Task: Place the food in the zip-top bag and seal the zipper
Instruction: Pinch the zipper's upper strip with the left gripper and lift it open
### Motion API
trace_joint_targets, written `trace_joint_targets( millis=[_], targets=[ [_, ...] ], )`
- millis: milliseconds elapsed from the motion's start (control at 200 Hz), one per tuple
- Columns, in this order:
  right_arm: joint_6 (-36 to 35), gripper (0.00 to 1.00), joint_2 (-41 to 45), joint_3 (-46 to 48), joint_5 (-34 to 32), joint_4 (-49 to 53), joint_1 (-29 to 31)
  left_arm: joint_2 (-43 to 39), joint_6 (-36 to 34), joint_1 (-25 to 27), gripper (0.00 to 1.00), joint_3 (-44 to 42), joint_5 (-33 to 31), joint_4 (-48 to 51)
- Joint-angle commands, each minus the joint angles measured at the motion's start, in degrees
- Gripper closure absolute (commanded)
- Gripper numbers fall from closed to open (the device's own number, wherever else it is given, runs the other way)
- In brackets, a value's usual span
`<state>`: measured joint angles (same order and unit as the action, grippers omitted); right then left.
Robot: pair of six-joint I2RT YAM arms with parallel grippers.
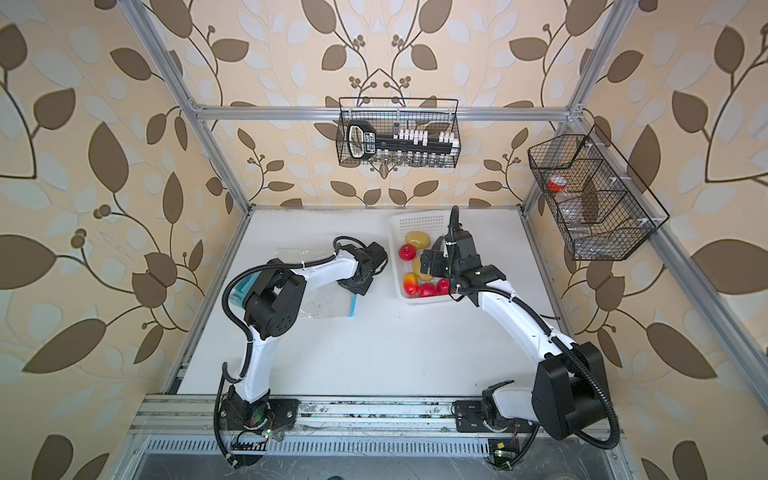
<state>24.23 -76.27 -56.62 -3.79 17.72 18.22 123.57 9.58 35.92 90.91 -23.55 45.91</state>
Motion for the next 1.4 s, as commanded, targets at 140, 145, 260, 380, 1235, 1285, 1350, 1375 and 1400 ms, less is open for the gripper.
trace_joint_targets(
  millis=[140,145,260,380,1235,1285,1350,1375,1400],
  targets=[
    [-0.36,0.00,-0.69,-0.67,0.98,0.73,-0.31,3.86,0.58,-0.68,0.96,2.37,0.59,2.86],
    [-0.39,0.00,-0.71,-0.72,0.98,0.78,-0.39,3.87,0.55,-0.68,0.97,2.40,0.51,2.86],
    [-1.46,0.00,-1.24,-2.07,0.33,2.00,-0.29,3.79,-0.56,-0.79,1.00,3.81,-1.62,3.46],
    [-1.82,0.00,-2.49,-3.67,-1.26,3.91,-0.20,2.76,-1.68,-1.48,1.00,4.48,-3.21,3.74],
    [-2.61,0.00,-17.64,-18.03,-3.06,9.42,2.73,-15.11,-12.87,-3.81,1.00,-0.53,2.42,0.65],
    [-2.59,0.00,-18.31,-18.89,-3.65,9.50,3.11,-15.65,-12.27,-4.19,1.00,-0.39,3.07,1.27],
    [-1.79,0.01,-19.31,-19.86,-3.53,9.35,3.31,-16.39,-11.79,-4.63,1.00,-0.17,4.30,1.64],
    [-1.42,0.01,-19.86,-20.28,-3.27,9.29,3.32,-16.74,-11.58,-4.81,1.00,-0.34,4.60,1.56],
    [-1.09,0.02,-20.43,-20.71,-2.96,9.26,3.27,-17.09,-11.45,-5.04,1.00,-0.45,4.94,1.34]
  ],
)
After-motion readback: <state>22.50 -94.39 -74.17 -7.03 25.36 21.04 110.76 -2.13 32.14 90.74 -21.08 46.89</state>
